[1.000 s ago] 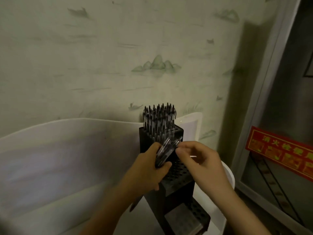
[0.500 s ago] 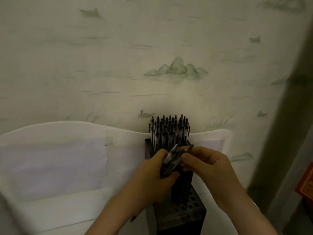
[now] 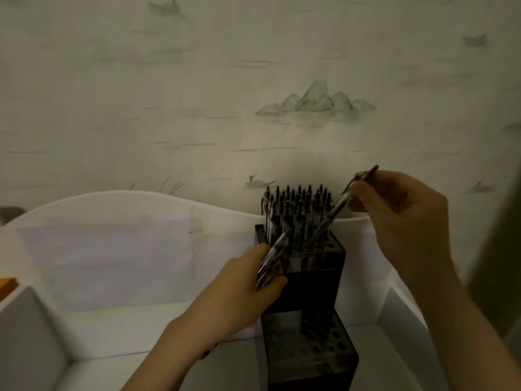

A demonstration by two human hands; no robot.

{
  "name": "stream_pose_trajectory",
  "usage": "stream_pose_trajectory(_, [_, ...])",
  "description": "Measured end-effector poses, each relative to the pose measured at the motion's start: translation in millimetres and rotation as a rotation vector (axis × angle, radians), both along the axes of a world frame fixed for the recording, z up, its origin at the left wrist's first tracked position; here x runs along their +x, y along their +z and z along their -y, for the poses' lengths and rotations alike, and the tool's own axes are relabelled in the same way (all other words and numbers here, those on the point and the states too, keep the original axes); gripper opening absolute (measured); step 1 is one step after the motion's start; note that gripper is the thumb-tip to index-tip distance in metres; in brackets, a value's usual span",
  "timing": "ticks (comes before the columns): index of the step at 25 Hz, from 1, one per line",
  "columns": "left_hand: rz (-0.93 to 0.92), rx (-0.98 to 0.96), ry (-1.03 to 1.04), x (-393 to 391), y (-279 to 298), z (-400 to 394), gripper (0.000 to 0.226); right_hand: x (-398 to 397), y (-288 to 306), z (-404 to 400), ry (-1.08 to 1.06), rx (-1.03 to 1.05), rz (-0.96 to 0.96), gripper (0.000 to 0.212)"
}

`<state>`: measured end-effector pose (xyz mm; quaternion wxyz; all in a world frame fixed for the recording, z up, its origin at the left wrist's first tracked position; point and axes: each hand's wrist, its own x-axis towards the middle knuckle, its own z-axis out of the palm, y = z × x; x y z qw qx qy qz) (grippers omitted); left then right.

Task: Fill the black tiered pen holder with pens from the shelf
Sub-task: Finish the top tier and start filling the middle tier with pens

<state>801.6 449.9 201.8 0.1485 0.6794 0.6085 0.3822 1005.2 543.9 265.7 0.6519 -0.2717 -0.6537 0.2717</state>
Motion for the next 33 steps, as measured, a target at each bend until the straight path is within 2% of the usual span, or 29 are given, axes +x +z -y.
stream_pose_trajectory(3, [0.020,-0.001,0.003,-5,0,2,0.013,-16,-2,-6,-0.098,0.083,0.156,0.011])
stream_pose_trajectory(9, [0.036,0.008,0.001,-18,1,6,0.018,-33,-11,-19,-0.159,0.097,0.312,0.017])
stream_pose_trajectory(14, [0.046,0.012,-0.027,-18,5,5,0.018,-37,-10,-24,-0.168,0.062,0.357,0.021])
stream_pose_trajectory(19, [0.089,0.002,-0.053,-17,9,6,0.017,-38,-28,-22,-0.097,-0.094,0.386,0.020])
stream_pose_trajectory(23, [0.093,-0.010,-0.066,-14,9,6,0.024,-33,-30,-18,-0.099,-0.073,0.409,0.019])
stream_pose_trajectory(26, [0.090,-0.027,-0.061,-14,8,5,0.019,-31,-34,-6,-0.177,0.056,0.387,0.016])
stream_pose_trajectory(28, [0.087,-0.033,-0.060,-13,7,3,0.015,-32,-40,7,-0.104,0.109,0.338,0.008])
stream_pose_trajectory(31, [0.089,-0.037,-0.077,-10,6,0,0.009,-40,-48,25,0.196,-0.067,0.310,0.022])
stream_pose_trajectory(33, [0.095,-0.038,-0.083,-7,5,-1,0.007,-45,-51,27,0.299,-0.168,0.289,0.028])
